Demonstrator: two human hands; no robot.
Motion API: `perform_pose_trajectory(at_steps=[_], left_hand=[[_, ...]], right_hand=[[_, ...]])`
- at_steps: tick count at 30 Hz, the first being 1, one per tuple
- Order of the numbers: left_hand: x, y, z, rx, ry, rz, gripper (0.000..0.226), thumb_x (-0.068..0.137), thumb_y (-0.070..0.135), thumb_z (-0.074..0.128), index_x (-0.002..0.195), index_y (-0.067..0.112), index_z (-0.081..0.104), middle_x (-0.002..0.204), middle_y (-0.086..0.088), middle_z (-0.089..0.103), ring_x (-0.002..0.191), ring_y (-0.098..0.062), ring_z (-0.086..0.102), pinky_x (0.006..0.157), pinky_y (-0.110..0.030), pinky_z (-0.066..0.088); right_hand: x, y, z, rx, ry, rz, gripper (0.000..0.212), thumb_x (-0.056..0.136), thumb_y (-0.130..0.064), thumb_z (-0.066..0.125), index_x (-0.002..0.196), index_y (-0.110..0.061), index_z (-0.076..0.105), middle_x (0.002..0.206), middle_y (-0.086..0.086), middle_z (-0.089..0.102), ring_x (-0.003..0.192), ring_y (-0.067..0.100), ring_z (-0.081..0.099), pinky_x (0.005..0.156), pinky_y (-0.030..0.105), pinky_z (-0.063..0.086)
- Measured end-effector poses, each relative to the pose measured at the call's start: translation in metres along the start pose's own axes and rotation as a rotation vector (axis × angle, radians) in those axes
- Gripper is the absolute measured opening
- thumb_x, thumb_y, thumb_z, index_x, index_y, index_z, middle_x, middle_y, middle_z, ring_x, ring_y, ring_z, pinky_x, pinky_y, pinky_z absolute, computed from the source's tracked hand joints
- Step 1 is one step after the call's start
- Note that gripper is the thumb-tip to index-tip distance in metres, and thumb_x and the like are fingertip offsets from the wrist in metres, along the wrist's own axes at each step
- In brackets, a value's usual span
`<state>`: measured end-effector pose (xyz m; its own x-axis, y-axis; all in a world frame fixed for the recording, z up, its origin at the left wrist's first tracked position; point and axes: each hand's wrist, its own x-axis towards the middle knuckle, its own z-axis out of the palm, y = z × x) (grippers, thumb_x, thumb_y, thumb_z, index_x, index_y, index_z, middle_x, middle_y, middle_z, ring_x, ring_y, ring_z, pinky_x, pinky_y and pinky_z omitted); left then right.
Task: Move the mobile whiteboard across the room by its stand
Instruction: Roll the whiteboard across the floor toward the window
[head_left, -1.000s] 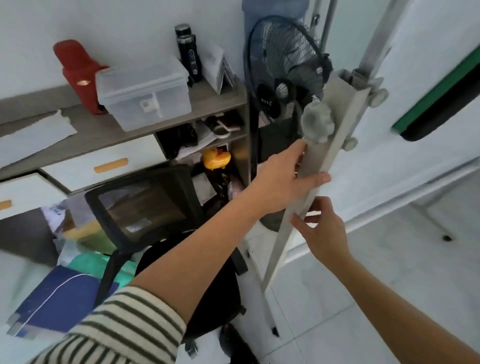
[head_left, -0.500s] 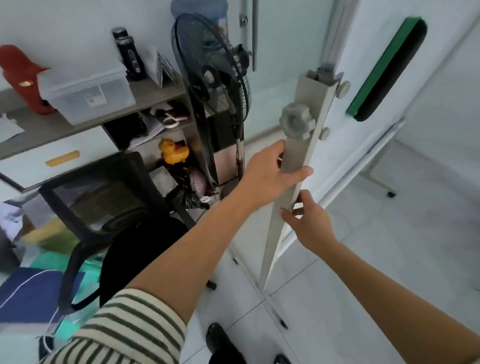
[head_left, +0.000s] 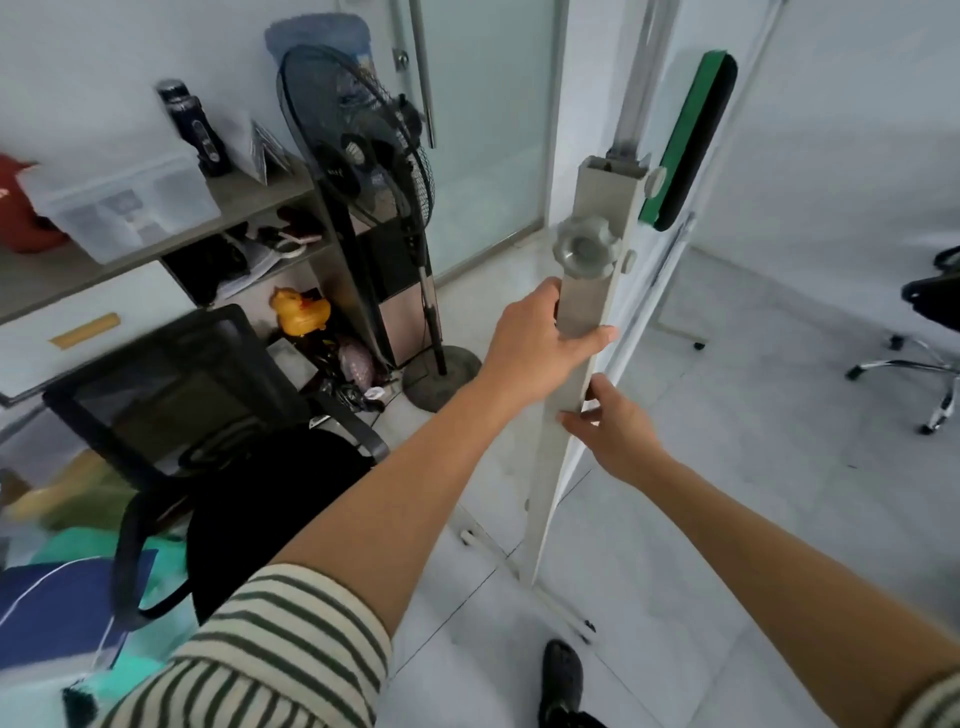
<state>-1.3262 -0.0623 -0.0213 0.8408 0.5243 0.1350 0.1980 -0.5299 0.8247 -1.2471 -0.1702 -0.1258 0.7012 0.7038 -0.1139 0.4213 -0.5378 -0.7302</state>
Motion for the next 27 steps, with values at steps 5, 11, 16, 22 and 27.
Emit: perform_pose_trajectory(at_steps=[5, 11, 16, 22, 27], left_hand=[[-0.060, 0.009, 0.011, -0.026, 0.033, -0.021, 0.045, 0.079, 0.036, 0.075, 0.112, 0.009, 0.060, 0.101, -0.002, 0.073, 0.090, -0.018, 0.069, 0.083, -0.038, 0.056], [-0.138, 0.023, 0.024, -0.080, 0.087, -0.059, 0.044, 0.084, 0.032, 0.071, 0.117, 0.008, 0.054, 0.107, -0.003, 0.072, 0.097, -0.017, 0.068, 0.090, -0.038, 0.055], [-0.199, 0.035, 0.035, -0.111, 0.157, -0.129, 0.054, 0.086, 0.036, 0.066, 0.130, 0.011, 0.046, 0.118, -0.004, 0.067, 0.109, -0.020, 0.063, 0.100, -0.043, 0.050], [-0.278, 0.047, 0.045, -0.135, 0.214, -0.170, 0.057, 0.089, 0.028, 0.066, 0.138, 0.017, 0.040, 0.113, 0.014, 0.063, 0.103, 0.006, 0.060, 0.095, -0.023, 0.048], [-0.346, 0.058, 0.045, -0.119, 0.239, -0.203, 0.046, 0.088, 0.031, 0.066, 0.127, 0.024, 0.044, 0.114, 0.008, 0.061, 0.105, 0.001, 0.058, 0.093, -0.024, 0.046]], right_hand=[[-0.066, 0.007, 0.010, 0.006, 0.038, -0.016, 0.021, 0.088, -0.029, 0.059, 0.089, -0.026, 0.038, 0.089, -0.014, 0.057, 0.078, 0.012, 0.061, 0.056, 0.028, 0.040], [-0.136, 0.016, 0.026, -0.046, 0.041, -0.045, 0.024, 0.090, -0.035, 0.054, 0.081, -0.018, 0.042, 0.089, 0.002, 0.071, 0.079, 0.031, 0.063, 0.064, 0.035, 0.045], [-0.188, 0.019, 0.030, -0.087, -0.032, -0.149, 0.023, 0.093, -0.035, 0.050, 0.081, -0.017, 0.043, 0.092, 0.009, 0.071, 0.077, 0.032, 0.058, 0.067, 0.035, 0.043], [-0.263, 0.026, 0.037, -0.119, -0.079, -0.252, 0.027, 0.093, -0.034, 0.050, 0.089, -0.007, 0.053, 0.083, 0.012, 0.067, 0.077, 0.035, 0.060, 0.067, 0.035, 0.043], [-0.330, 0.024, 0.045, -0.148, -0.125, -0.301, 0.028, 0.094, -0.034, 0.048, 0.089, -0.007, 0.052, 0.083, 0.014, 0.067, 0.077, 0.036, 0.059, 0.070, 0.037, 0.045]])
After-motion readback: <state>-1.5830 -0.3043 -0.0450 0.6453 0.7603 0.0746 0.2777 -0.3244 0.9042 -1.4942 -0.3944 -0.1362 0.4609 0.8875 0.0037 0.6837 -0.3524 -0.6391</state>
